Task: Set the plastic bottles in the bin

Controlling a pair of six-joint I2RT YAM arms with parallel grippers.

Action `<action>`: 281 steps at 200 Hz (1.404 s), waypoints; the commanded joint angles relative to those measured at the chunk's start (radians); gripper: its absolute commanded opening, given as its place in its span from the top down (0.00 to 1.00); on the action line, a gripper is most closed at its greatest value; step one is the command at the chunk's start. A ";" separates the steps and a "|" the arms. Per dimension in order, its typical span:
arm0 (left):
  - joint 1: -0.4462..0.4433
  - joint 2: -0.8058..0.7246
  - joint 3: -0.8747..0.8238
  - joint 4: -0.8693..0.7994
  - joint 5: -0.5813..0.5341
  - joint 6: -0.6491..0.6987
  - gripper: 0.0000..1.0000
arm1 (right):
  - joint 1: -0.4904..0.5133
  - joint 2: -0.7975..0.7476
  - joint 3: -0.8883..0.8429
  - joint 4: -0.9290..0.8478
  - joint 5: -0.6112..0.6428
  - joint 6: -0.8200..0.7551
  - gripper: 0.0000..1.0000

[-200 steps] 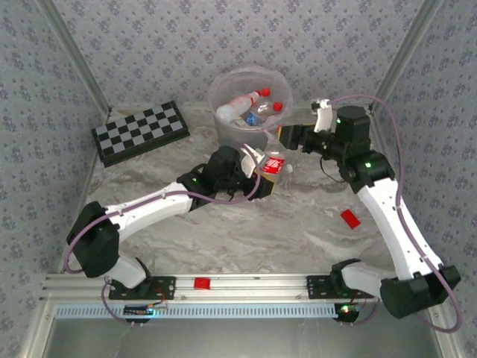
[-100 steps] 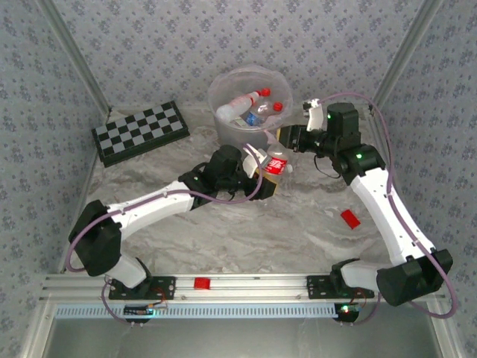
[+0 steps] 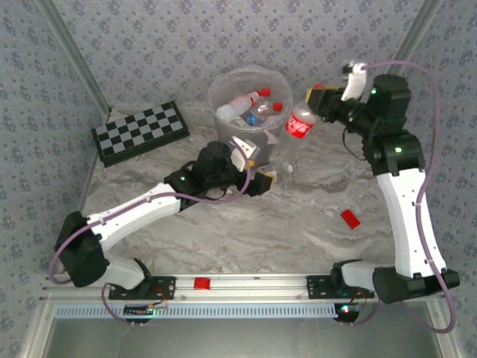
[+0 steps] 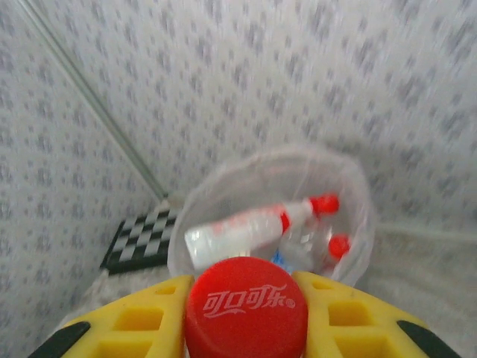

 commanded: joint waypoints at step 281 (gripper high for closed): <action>0.382 0.131 0.101 0.087 -0.159 -0.341 0.10 | 0.220 0.786 0.618 -0.373 0.122 -0.302 1.00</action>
